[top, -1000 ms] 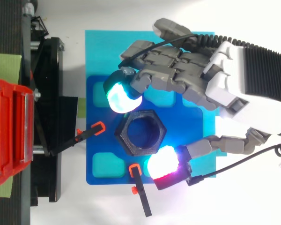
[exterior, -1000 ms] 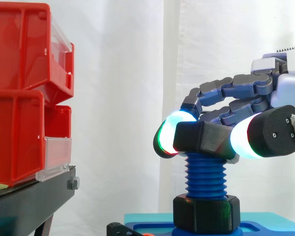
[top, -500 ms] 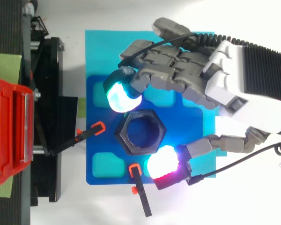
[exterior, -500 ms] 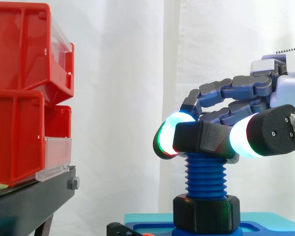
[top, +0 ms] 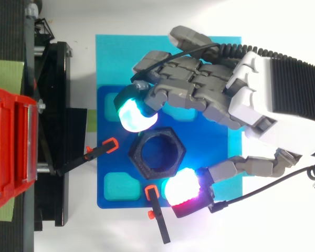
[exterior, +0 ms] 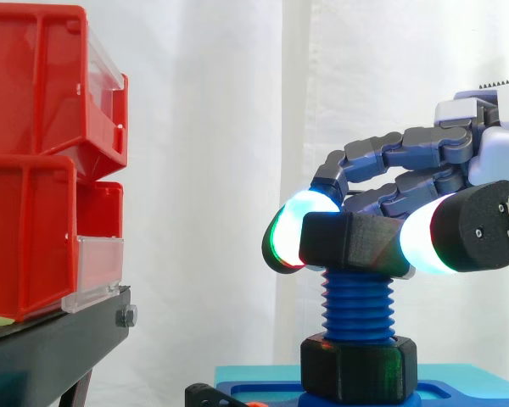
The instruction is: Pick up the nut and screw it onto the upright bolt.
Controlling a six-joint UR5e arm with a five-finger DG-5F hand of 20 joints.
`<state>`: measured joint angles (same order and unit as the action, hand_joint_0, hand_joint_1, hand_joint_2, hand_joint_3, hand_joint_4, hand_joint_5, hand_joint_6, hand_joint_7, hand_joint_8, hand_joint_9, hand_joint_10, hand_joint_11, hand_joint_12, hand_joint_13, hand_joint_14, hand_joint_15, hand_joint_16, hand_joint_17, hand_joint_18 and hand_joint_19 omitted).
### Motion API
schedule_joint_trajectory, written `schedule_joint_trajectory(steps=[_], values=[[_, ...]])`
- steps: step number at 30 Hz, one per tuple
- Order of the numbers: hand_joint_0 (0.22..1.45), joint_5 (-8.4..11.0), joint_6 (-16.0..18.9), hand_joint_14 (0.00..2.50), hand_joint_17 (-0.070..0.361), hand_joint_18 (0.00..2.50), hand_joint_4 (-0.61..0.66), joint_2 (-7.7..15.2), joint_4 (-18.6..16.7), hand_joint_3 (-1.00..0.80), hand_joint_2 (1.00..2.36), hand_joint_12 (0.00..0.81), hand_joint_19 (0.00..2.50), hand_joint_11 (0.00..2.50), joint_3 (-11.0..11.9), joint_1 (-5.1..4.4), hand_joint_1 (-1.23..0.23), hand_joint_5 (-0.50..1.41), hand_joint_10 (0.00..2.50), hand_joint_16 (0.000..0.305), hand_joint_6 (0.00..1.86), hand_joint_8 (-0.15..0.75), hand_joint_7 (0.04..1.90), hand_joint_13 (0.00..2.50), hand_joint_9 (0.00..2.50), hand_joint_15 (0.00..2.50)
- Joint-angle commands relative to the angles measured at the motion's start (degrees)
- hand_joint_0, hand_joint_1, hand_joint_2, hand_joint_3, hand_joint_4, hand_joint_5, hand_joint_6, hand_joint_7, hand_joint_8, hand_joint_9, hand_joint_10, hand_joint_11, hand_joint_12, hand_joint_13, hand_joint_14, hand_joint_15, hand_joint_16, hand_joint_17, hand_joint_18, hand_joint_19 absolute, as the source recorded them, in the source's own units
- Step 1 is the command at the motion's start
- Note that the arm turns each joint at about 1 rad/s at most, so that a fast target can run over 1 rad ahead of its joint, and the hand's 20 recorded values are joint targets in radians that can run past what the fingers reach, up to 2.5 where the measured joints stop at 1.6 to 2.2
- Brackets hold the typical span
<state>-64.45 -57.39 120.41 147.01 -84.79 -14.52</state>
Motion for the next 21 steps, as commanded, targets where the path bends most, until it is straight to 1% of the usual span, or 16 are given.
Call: schedule_joint_trajectory(steps=[1,5,14,17,21], values=[[0.57,-0.59,0.0,0.00,0.084,0.19,0.28,0.0,0.0,-0.50,1.00,0.332,0.00,0.00,0.0,0.19,-0.76,-0.19,0.00,0.038,0.50,0.300,1.10,0.32,0.38,0.00],[0.57,-1.12,-0.1,0.00,0.084,0.19,0.29,0.0,0.1,-0.50,1.00,0.332,0.00,0.00,0.0,0.28,-0.76,-0.19,0.00,0.038,0.50,0.299,1.10,0.32,0.38,0.00],[0.56,-1.21,-0.6,0.00,0.085,0.19,0.28,0.0,0.4,-0.50,1.00,0.334,0.00,0.00,0.0,0.37,-0.76,-0.19,0.00,0.038,0.50,0.300,1.09,0.32,0.38,0.00],[0.56,-1.56,-0.6,0.00,0.084,0.19,0.28,0.0,0.5,-0.50,1.00,0.333,0.00,0.00,0.0,0.63,-0.76,-0.19,0.00,0.038,0.50,0.300,1.10,0.32,0.38,0.00],[0.57,-2.00,-0.6,0.00,0.084,0.19,0.28,0.0,1.4,-0.50,1.00,0.334,0.00,0.00,0.0,0.98,-0.76,-0.19,0.00,0.037,0.50,0.300,1.09,0.32,0.38,0.00]])
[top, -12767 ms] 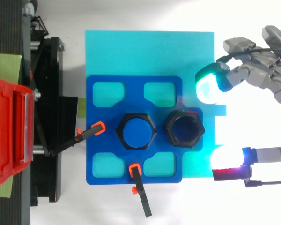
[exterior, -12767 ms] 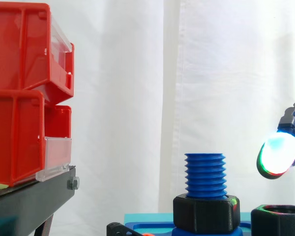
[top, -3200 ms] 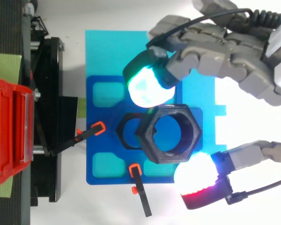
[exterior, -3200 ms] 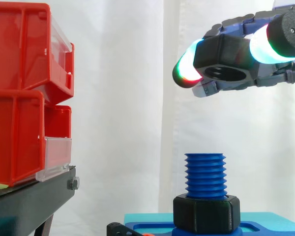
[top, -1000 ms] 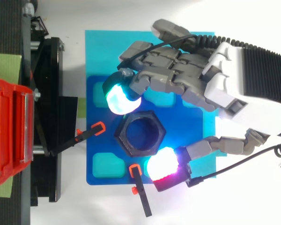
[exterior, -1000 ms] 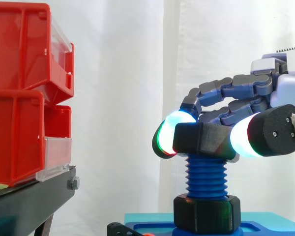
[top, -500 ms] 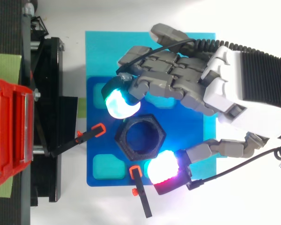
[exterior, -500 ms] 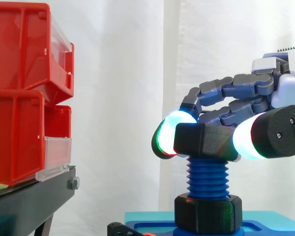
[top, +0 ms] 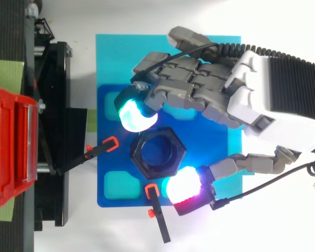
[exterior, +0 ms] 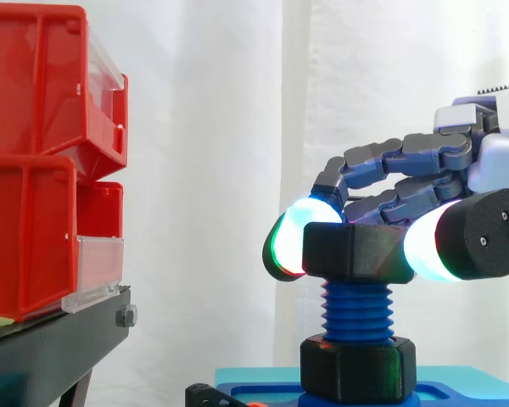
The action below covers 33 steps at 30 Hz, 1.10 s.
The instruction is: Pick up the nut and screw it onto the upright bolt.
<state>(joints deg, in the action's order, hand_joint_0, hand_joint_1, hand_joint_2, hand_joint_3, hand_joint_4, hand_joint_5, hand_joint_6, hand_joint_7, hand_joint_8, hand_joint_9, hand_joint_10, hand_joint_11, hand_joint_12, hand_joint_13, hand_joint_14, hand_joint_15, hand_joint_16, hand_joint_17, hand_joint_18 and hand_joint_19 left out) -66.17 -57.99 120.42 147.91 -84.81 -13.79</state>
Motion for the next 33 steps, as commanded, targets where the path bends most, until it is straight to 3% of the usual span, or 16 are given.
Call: schedule_joint_trajectory(steps=[1,33], values=[[0.56,-0.27,0.0,0.00,0.084,0.19,0.28,0.0,0.4,-0.50,1.00,0.334,0.00,0.00,0.0,0.34,-0.76,-0.19,0.00,0.038,0.50,0.300,1.09,0.32,0.38,0.00],[0.56,-2.64,-0.6,0.00,0.085,0.20,0.28,0.8,0.4,-0.50,1.00,0.334,0.00,0.00,0.0,1.66,-0.76,-0.19,0.00,0.038,0.50,0.301,1.09,0.32,0.38,0.00]])
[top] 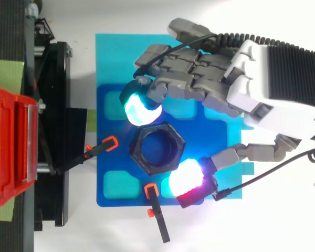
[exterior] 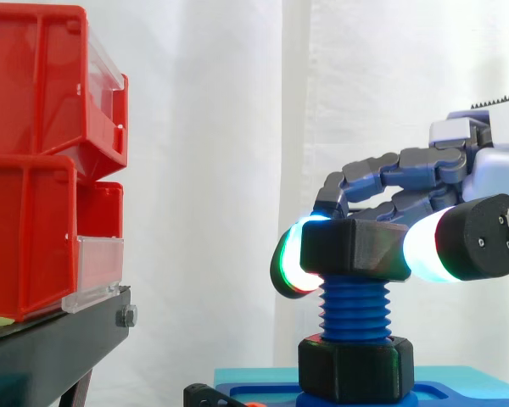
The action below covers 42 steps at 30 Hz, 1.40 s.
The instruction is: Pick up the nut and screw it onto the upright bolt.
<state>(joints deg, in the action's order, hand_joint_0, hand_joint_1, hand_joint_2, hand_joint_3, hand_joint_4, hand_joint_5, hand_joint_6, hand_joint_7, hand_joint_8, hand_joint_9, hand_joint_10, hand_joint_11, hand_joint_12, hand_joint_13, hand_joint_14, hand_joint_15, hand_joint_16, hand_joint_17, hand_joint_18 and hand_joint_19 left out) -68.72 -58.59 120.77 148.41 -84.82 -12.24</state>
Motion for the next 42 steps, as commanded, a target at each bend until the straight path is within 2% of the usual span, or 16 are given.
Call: schedule_joint_trajectory(steps=[1,10,18,32,39,42], values=[[0.56,-0.28,0.0,0.00,0.085,0.20,0.28,0.5,-0.3,-0.50,1.00,0.334,0.00,0.00,0.0,0.12,-0.76,-0.19,0.00,0.038,0.50,0.301,1.09,0.32,0.38,0.00],[0.56,-0.81,0.0,0.00,0.085,0.20,0.28,0.8,-0.8,-0.50,1.00,0.335,0.00,0.00,0.0,0.38,-0.76,-0.19,0.00,0.038,0.50,0.301,1.09,0.32,0.38,0.00],[0.49,-1.42,0.0,0.00,0.094,0.18,0.28,0.8,-0.6,-0.50,1.00,0.354,0.00,0.00,0.0,0.55,-0.73,-0.19,0.00,0.042,0.50,0.313,1.05,0.31,0.36,0.00],[0.38,-2.30,0.0,0.00,0.126,0.13,0.25,0.8,-0.6,-0.50,1.00,0.416,0.00,0.00,0.0,0.91,-0.69,-0.25,0.00,0.056,0.50,0.328,0.69,0.25,0.25,0.00],[0.35,-3.09,0.1,0.00,0.139,0.05,0.24,0.7,-0.5,-0.50,1.00,0.434,0.00,0.00,0.1,1.17,-0.59,-0.28,0.00,0.062,0.50,0.322,0.56,0.17,0.15,0.00],[0.34,-3.71,0.0,0.00,0.142,0.00,0.23,0.7,0.0,-0.50,1.00,0.437,0.00,0.00,1.4,1.43,-0.53,-0.29,0.00,0.063,0.50,0.318,0.53,0.13,0.10,0.00]])
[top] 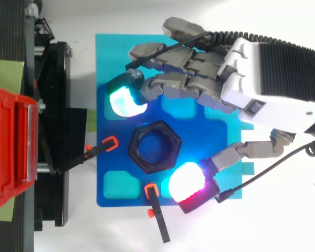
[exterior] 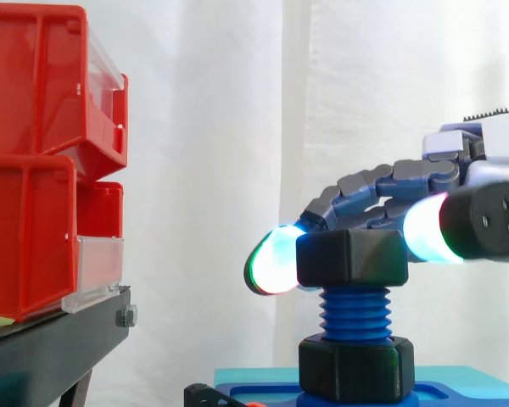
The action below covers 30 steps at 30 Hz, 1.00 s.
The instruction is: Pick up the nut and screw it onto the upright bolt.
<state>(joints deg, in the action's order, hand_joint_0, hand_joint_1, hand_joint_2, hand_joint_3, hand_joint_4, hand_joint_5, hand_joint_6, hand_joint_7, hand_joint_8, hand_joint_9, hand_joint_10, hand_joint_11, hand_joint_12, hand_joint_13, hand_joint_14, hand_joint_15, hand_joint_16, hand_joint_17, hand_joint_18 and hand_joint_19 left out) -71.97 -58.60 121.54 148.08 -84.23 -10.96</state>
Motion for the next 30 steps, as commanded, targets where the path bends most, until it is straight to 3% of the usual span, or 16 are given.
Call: schedule_joint_trajectory(steps=[1,4,5,9,14,20,30], values=[[0.34,-1.51,0.1,0.00,0.143,0.00,0.23,0.0,1.7,-0.50,1.00,0.438,0.00,0.00,2.1,0.41,-0.52,-0.29,0.00,0.064,0.50,0.317,0.53,0.12,0.10,0.00],[0.33,-3.00,0.0,0.00,0.145,0.00,0.23,-0.1,4.9,-0.50,1.00,0.445,0.00,0.00,4.1,0.68,-0.45,-0.29,0.00,0.065,0.50,0.319,0.51,0.11,0.09,0.00],[0.33,-3.27,0.0,0.00,0.144,0.00,0.21,0.0,6.4,-0.50,1.00,0.440,0.00,0.00,4.7,0.68,-0.34,-0.30,0.00,0.064,0.50,0.308,0.54,0.04,0.02,0.00],[0.35,-3.35,0.1,0.00,0.143,0.00,0.16,0.0,7.5,-0.50,1.00,0.431,0.00,0.00,5.4,0.68,-0.05,-0.28,0.00,0.063,0.50,0.292,0.52,0.05,0.04,0.00],[0.40,-4.32,0.0,0.00,0.131,0.00,0.12,0.0,7.4,-0.50,1.00,0.404,0.00,0.00,5.8,0.68,0.10,-0.26,0.00,0.058,0.50,0.260,0.53,0.01,0.03,0.00],[0.42,-4.58,0.0,0.00,0.124,0.00,0.13,0.0,7.7,-0.50,1.00,0.389,0.00,0.00,5.7,0.33,0.14,-0.24,0.00,0.055,0.50,0.249,0.59,0.01,0.06,0.00],[0.46,-6.17,0.2,0.00,0.116,0.00,0.19,0.0,8.1,-0.50,1.00,0.374,0.00,0.00,5.8,0.15,0.05,-0.19,0.00,0.051,0.50,0.268,0.74,0.10,0.17,0.00]])
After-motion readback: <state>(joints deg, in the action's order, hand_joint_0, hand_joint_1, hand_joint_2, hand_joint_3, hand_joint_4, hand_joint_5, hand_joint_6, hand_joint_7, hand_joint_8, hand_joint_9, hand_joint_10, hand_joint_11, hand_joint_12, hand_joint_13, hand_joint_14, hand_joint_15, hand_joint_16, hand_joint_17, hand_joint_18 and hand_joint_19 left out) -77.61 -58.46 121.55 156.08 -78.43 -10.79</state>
